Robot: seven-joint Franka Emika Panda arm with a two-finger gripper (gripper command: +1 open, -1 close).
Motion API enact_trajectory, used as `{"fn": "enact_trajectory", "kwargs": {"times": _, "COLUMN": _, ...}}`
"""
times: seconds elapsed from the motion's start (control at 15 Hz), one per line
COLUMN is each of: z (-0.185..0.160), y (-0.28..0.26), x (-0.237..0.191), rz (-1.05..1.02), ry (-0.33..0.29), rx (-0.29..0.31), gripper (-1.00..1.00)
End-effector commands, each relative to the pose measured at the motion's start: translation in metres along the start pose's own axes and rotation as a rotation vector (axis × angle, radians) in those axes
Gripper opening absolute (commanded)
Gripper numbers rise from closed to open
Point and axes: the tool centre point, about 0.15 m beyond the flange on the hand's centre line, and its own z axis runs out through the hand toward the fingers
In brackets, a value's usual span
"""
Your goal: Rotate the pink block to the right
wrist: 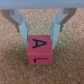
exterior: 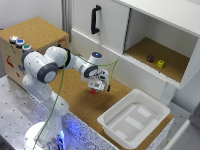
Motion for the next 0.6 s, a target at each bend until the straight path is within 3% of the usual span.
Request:
{"fn": "enact_trajectory", "kwargs": {"times": 0.0, "z": -0.022, "y": 0.002, "x": -0.006, "rz": 0.140, "ry": 0.084, "rx": -0.107, "gripper": -1.00}}
{"fn": "enact_trajectory", "kwargs": {"times": 0.13, "z": -0.022, "y": 0.002, "x": -0.003, "rz": 0.267, "ry": 0.058, "rx": -0.132, "gripper": -1.00}}
{"fn": "enact_trajectory", "kwargs": {"times": 0.4, "z": -0.020, "y": 0.008, "x": 0.000, "rz": 0.738, "ry": -0.006, "rx": -0.067, "gripper": -1.00}}
{"fn": "enact_trajectory", "kwargs": {"times": 0.53, "z": -0.022, "y": 0.012, "x": -0.005, "rz": 1.024, "ry": 0.009, "rx": -0.059, "gripper": -1.00}}
